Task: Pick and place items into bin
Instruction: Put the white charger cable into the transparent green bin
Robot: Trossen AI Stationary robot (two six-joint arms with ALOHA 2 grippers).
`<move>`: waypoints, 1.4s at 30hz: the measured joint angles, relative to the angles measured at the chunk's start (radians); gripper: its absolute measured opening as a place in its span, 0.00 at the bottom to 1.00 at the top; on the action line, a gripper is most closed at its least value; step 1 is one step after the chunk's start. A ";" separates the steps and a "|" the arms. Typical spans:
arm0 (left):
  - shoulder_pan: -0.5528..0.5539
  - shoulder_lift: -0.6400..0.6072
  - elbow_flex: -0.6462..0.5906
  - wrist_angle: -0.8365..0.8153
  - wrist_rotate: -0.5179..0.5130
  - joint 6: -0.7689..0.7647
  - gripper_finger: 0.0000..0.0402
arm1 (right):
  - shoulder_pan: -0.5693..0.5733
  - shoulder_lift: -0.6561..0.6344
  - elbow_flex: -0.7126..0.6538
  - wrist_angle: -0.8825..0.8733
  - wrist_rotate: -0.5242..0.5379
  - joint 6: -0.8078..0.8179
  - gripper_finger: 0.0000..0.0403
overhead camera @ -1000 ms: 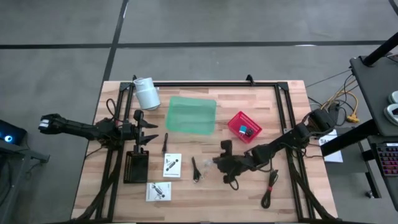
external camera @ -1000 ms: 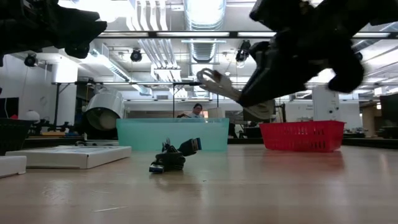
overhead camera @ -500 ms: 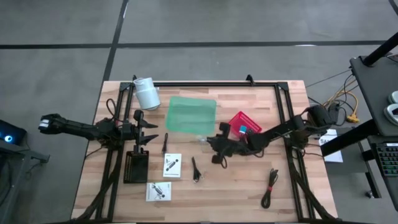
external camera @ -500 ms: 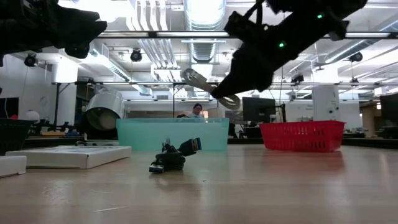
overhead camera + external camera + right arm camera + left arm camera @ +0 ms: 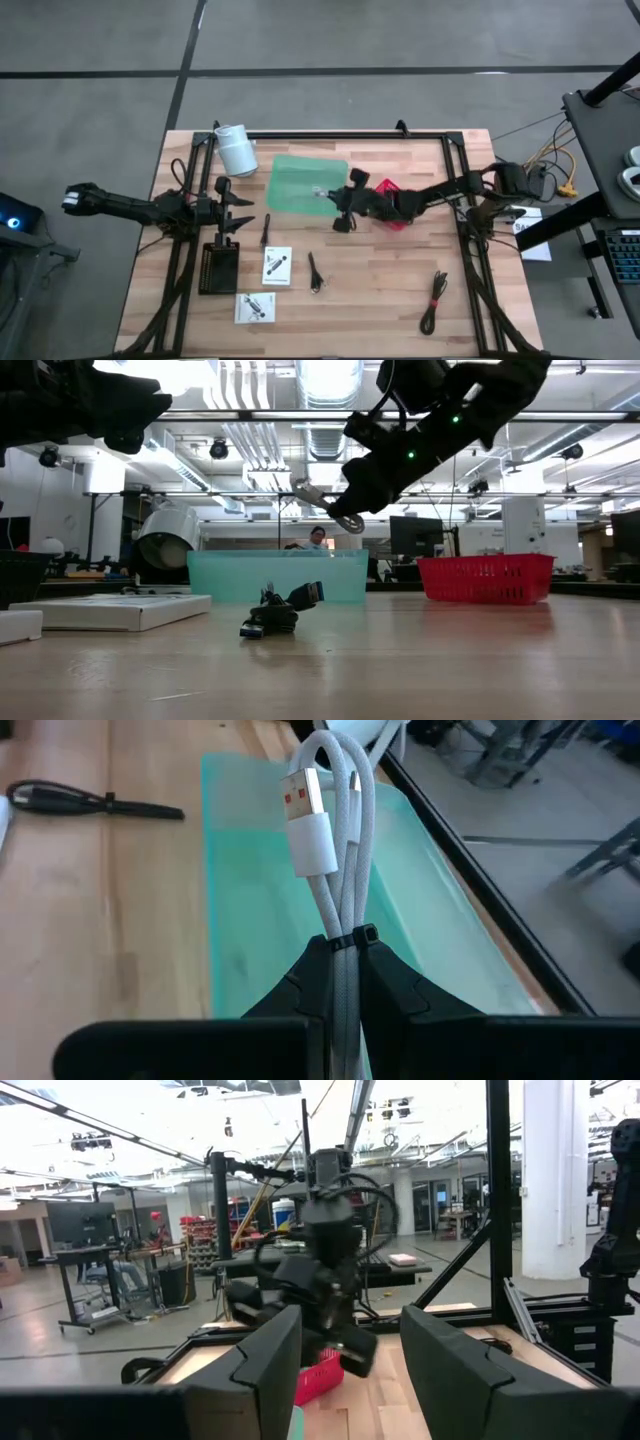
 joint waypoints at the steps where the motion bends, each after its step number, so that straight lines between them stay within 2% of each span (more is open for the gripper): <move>1: 0.000 0.000 0.000 0.000 0.000 0.000 0.39 | -0.018 0.000 0.000 0.004 -0.026 0.000 0.05; 7: 0.000 0.000 0.000 0.000 0.000 0.000 0.39 | -0.115 0.000 0.000 0.012 -0.117 -0.009 0.05; 12: 0.000 0.000 0.000 0.000 0.000 0.000 0.39 | -0.191 0.000 0.000 0.046 -0.274 -0.058 0.05; 18: 0.000 0.000 0.000 0.000 0.000 0.000 0.39 | -0.259 0.000 0.000 0.060 -0.311 -0.076 0.05; 30: 0.000 0.000 0.000 0.000 0.000 0.000 0.39 | -0.326 0.000 0.020 0.055 -0.509 -0.074 0.05; 34: 0.000 0.000 0.000 0.000 0.000 0.000 0.39 | -0.343 0.000 0.046 0.048 -0.519 -0.060 0.05; 37: 0.000 0.000 0.000 0.000 0.000 0.000 0.39 | -0.360 0.000 0.094 -0.051 -0.518 -0.056 0.05; 42: 0.000 0.000 0.000 0.000 0.000 0.000 0.39 | -0.373 0.000 0.211 -0.323 -0.519 -0.060 0.05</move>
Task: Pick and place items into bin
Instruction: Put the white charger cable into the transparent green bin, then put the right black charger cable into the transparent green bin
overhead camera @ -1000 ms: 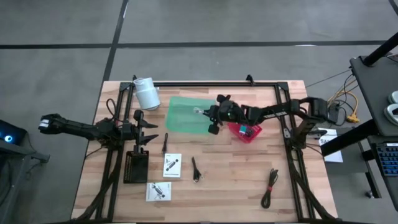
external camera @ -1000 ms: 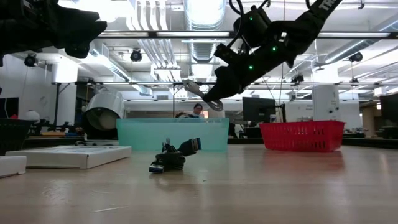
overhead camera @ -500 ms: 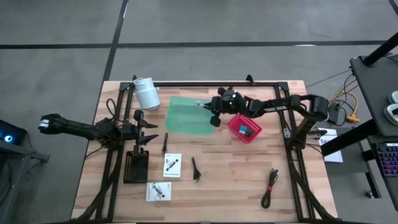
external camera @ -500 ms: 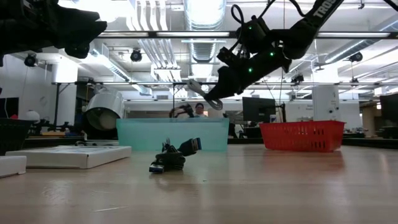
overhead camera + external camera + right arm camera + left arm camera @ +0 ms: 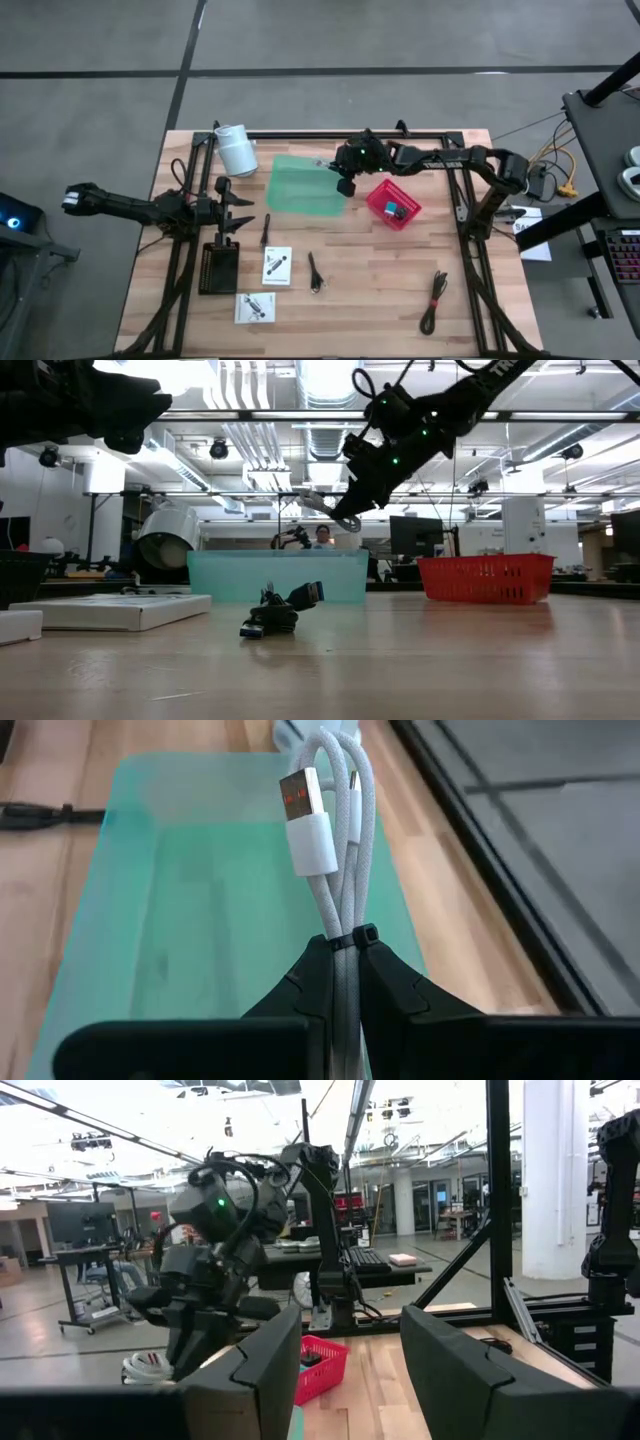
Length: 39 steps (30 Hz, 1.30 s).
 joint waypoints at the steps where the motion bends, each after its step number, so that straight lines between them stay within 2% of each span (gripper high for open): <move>1: 0.000 0.000 0.000 0.000 0.000 0.000 0.39 | -0.001 0.000 0.022 -0.036 0.000 0.000 0.05; 7: 0.000 0.000 0.000 0.000 0.000 0.000 0.39 | -0.012 0.019 0.104 -0.117 -0.009 -0.035 0.05; 16: 0.000 0.002 0.000 0.000 0.000 0.001 0.39 | -0.042 0.160 0.249 -0.306 -0.020 -0.045 0.05; 26: 0.000 0.004 0.000 0.000 0.000 0.000 0.39 | -0.041 0.262 0.359 -0.391 -0.040 -0.069 0.05; 39: 0.000 0.004 0.000 -0.001 -0.001 -0.002 0.39 | -0.039 0.264 0.376 -0.464 -0.040 -0.071 0.22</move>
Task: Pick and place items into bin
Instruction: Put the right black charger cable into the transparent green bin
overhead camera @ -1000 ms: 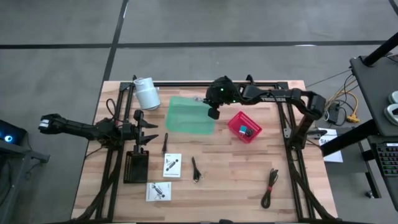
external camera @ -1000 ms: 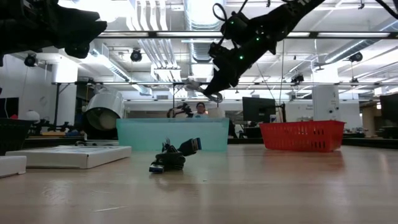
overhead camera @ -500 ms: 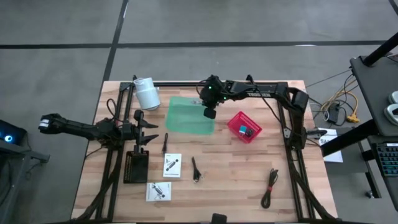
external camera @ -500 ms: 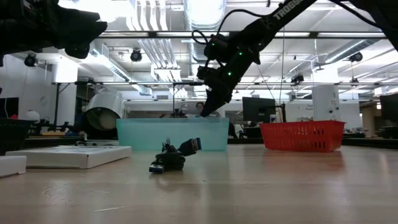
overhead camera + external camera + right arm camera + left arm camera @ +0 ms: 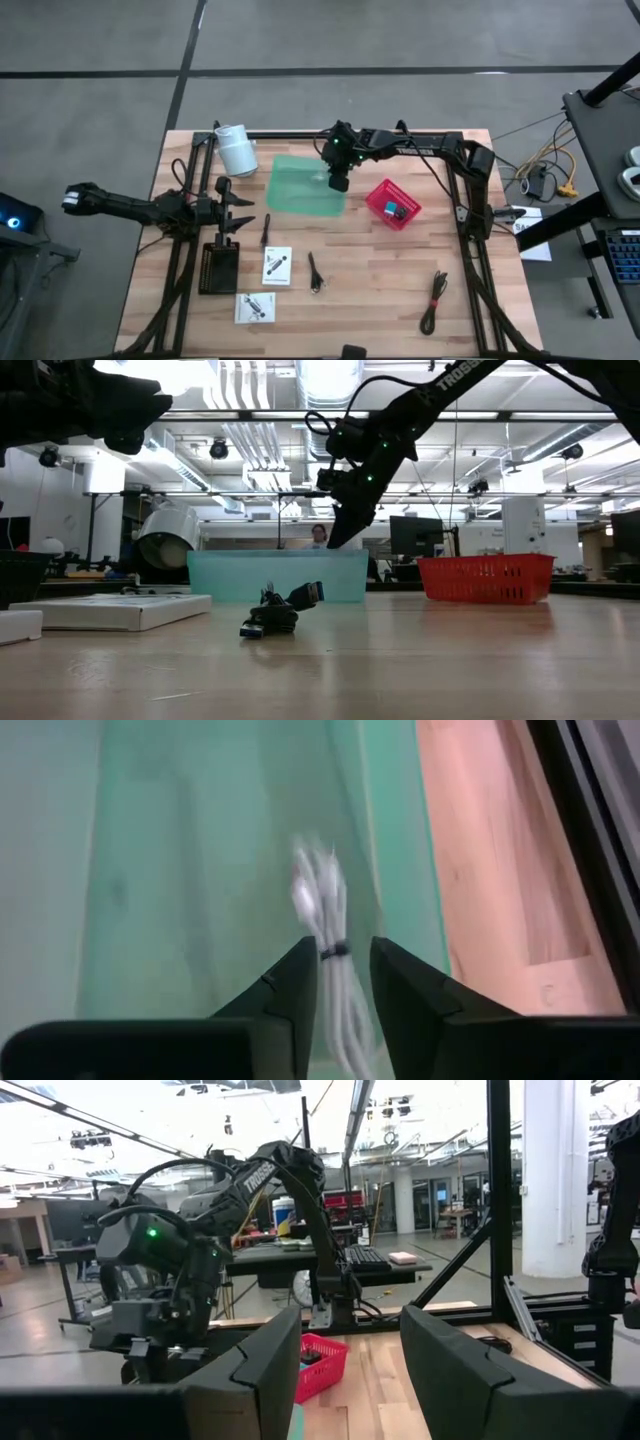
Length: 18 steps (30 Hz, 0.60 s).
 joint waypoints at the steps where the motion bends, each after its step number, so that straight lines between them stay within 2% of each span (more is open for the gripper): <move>1: 0.000 0.000 0.000 0.000 0.000 0.000 0.39 | 0.000 -0.001 0.000 0.000 0.000 0.000 0.23; 9: 0.000 0.000 0.000 0.000 0.000 0.001 0.39 | 0.000 -0.011 0.000 -0.018 0.000 0.057 0.29; 14: 0.000 0.000 0.000 0.000 0.000 0.001 0.39 | 0.016 -0.053 0.000 -0.089 -0.007 0.297 0.29; 18: 0.000 0.000 0.000 0.001 0.000 0.002 0.39 | 0.043 -0.092 0.000 -0.190 -0.079 0.437 0.27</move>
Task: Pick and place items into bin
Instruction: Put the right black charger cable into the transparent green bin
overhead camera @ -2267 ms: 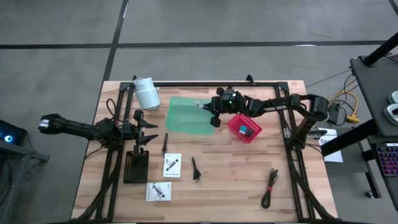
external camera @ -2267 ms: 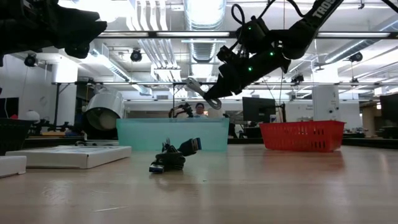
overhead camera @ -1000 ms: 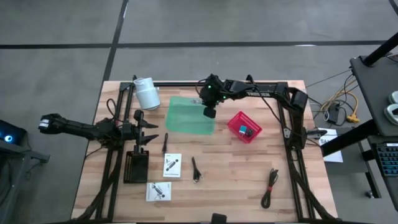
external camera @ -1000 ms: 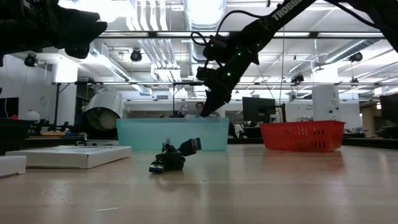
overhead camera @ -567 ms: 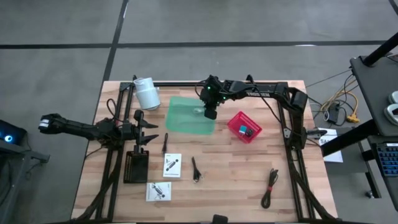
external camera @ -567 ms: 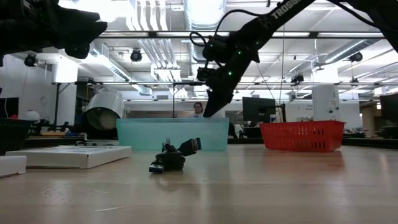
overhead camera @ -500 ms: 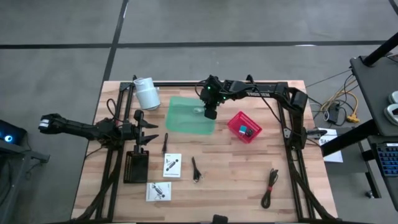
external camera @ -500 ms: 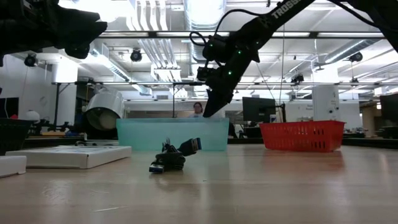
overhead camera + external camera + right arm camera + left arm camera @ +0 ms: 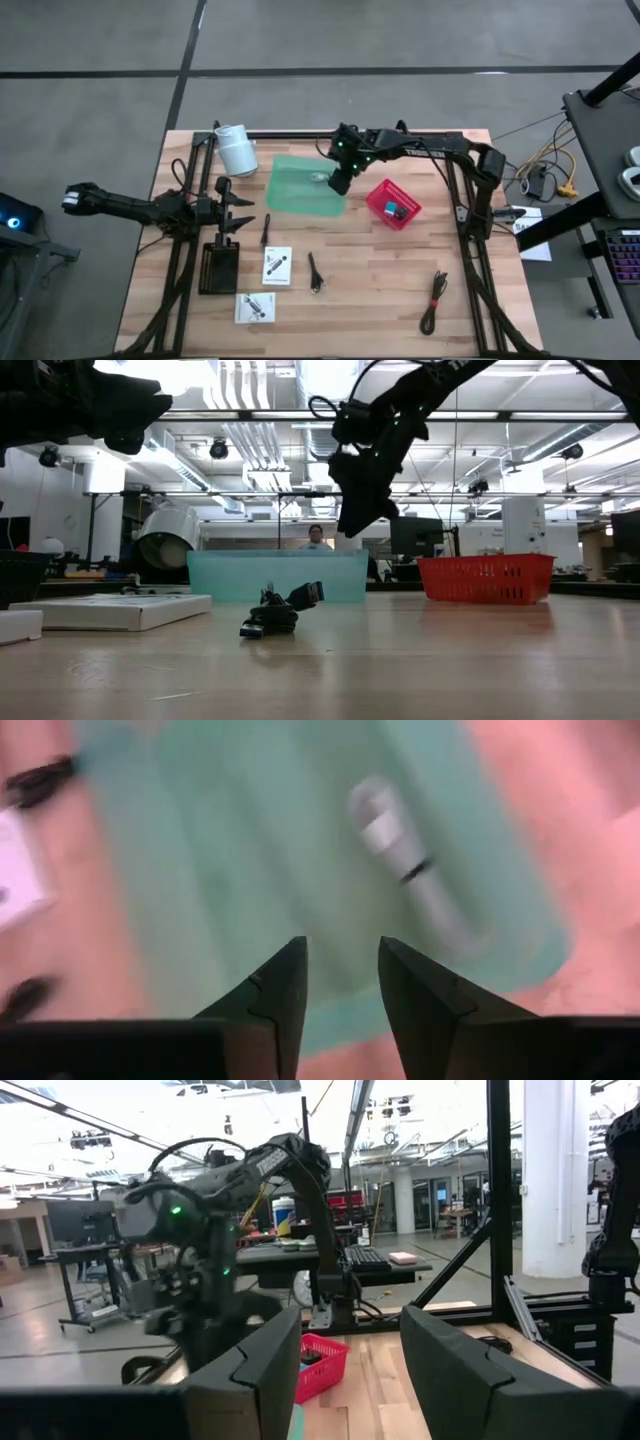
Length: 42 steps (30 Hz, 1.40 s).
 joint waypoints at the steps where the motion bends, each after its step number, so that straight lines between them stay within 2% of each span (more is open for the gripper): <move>1: 0.000 0.000 0.000 0.000 0.000 0.000 0.39 | 0.009 -0.010 0.000 -0.028 -0.016 0.026 0.27; 8: 0.000 0.000 0.000 0.002 0.000 0.041 0.39 | 0.121 -0.074 -0.001 -0.216 -0.019 0.177 0.24; 15: 0.000 0.000 0.000 0.004 0.000 0.071 0.39 | 0.285 -0.141 -0.001 -0.370 -0.011 0.325 0.23; 19: 0.000 0.000 0.000 0.004 0.000 0.071 0.39 | 0.387 -0.177 -0.001 -0.457 0.095 0.455 0.23; 22: 0.000 0.000 0.000 0.004 0.000 0.071 0.39 | 0.467 -0.203 -0.001 -0.534 0.166 0.582 0.23; 31: 0.000 0.006 0.000 0.003 0.000 0.070 0.39 | 0.735 -0.233 -0.001 -0.674 0.280 1.021 0.23; 36: 0.000 0.020 -0.001 0.002 0.000 0.070 0.39 | 0.897 -0.226 -0.002 -0.696 0.259 1.240 0.24; 42: 0.000 0.041 -0.003 0.011 0.000 0.070 0.39 | 1.084 -0.180 -0.003 -0.696 0.235 1.559 0.34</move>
